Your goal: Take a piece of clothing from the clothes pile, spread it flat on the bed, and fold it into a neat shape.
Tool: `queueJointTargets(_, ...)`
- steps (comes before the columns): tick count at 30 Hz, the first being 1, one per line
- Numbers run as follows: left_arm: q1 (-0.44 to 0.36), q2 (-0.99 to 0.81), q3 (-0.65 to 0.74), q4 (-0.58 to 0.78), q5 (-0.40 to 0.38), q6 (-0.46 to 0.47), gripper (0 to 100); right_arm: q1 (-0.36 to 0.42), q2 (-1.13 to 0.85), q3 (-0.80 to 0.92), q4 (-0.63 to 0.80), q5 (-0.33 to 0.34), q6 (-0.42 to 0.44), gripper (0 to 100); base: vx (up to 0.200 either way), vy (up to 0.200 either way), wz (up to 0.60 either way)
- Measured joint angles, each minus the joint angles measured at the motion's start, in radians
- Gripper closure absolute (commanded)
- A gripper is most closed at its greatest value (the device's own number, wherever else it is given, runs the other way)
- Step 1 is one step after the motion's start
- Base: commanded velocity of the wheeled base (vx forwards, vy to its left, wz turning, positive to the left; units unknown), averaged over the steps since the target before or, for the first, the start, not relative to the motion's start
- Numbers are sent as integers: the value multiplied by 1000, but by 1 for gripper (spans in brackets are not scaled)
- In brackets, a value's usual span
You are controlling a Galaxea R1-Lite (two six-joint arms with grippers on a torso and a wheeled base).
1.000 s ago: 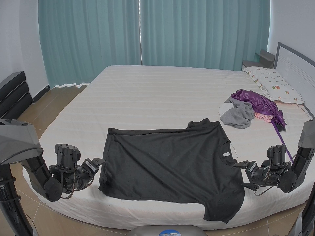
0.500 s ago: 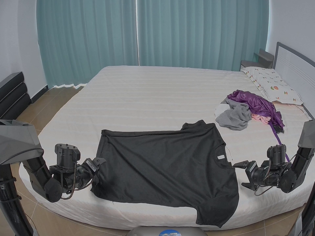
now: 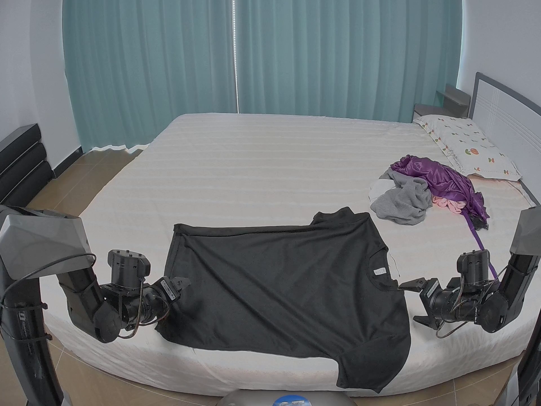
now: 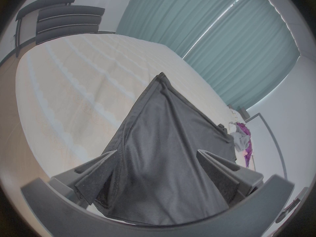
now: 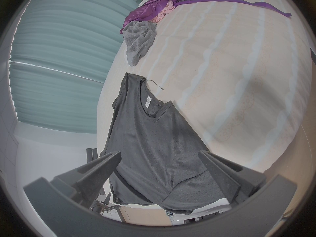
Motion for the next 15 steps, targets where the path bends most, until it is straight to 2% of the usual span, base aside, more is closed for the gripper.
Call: queueJointTargets(15,7,71,13,-1,10,39,0,1,2,2,0,0,0,0,0,0,0)
